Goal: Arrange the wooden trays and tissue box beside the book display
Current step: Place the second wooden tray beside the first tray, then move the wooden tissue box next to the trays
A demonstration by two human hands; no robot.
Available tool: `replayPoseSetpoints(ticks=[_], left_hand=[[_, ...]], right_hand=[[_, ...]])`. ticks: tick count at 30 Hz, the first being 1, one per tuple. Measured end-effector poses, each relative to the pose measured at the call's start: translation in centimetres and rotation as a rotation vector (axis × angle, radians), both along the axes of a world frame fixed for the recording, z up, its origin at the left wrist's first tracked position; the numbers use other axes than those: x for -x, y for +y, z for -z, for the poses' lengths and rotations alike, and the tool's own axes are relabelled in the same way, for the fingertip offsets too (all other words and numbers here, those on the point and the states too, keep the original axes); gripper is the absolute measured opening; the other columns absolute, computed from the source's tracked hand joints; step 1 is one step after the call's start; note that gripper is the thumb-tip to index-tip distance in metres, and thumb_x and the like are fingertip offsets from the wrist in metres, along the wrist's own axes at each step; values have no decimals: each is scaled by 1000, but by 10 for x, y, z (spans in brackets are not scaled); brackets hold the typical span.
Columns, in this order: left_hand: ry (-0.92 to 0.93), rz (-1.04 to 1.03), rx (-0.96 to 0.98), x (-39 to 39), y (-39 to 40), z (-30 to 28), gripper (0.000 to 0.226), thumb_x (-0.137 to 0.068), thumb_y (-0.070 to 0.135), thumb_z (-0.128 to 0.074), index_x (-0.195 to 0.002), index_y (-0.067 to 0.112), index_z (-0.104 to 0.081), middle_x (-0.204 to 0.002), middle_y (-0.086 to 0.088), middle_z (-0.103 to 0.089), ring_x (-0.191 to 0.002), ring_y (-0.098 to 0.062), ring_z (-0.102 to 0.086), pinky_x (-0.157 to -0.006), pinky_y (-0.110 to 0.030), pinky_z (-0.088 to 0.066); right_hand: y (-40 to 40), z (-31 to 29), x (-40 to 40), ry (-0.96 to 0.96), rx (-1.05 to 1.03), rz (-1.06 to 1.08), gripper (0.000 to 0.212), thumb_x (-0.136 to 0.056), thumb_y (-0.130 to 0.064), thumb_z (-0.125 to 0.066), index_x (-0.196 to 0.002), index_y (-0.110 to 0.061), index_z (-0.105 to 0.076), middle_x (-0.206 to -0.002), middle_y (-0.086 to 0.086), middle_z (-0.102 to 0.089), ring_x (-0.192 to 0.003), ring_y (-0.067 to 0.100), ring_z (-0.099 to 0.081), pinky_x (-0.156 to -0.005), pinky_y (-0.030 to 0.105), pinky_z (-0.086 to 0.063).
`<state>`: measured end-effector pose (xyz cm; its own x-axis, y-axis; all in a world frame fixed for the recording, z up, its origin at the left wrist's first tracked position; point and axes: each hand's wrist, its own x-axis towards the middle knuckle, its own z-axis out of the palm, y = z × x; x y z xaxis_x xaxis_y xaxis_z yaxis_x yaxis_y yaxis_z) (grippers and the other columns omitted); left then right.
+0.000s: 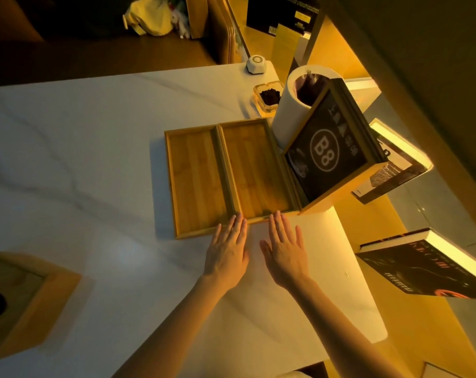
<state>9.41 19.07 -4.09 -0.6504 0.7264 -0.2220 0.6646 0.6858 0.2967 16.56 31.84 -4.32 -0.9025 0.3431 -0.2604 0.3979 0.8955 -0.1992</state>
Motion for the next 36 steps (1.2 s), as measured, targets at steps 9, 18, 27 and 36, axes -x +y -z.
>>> replayPoseSetpoints(ticks=[9,18,27,36], left_hand=[[-5,-1,-16,0,1,0,62,-94,33,-29,-130,18,20,-152,-4,11,-139,-21,10,-108,-34,8],[-203,-122,-281,16,-10,-32,48,-91,25,-43,-136,14,-28,-146,-6,-36,-130,-24,-39,-104,-32,-37],[-75,-380,-505,51,-103,-95,26,-90,27,-45,-90,9,-63,-84,-14,-70,-76,-25,-65,-70,-33,-51],[263,-791,-493,47,-262,-116,18,-90,16,-47,-98,7,-61,-83,-15,-68,-65,-22,-57,-58,-29,-44]], right_hand=[[0,-4,3,-18,-16,5,64,-88,-49,-11,-143,-18,0,-151,0,10,-135,20,18,-109,37,11],[-15,-49,29,81,68,-1,38,-94,-31,-41,-128,-13,-46,-138,8,-49,-128,27,-42,-107,40,-33],[-105,-122,91,142,160,-281,27,-96,-26,-39,-98,-10,-61,-95,8,-67,-82,20,-62,-71,32,-54],[-234,-113,97,298,347,-424,27,-97,-22,-36,-110,-11,-57,-109,8,-65,-96,20,-59,-83,31,-48]])
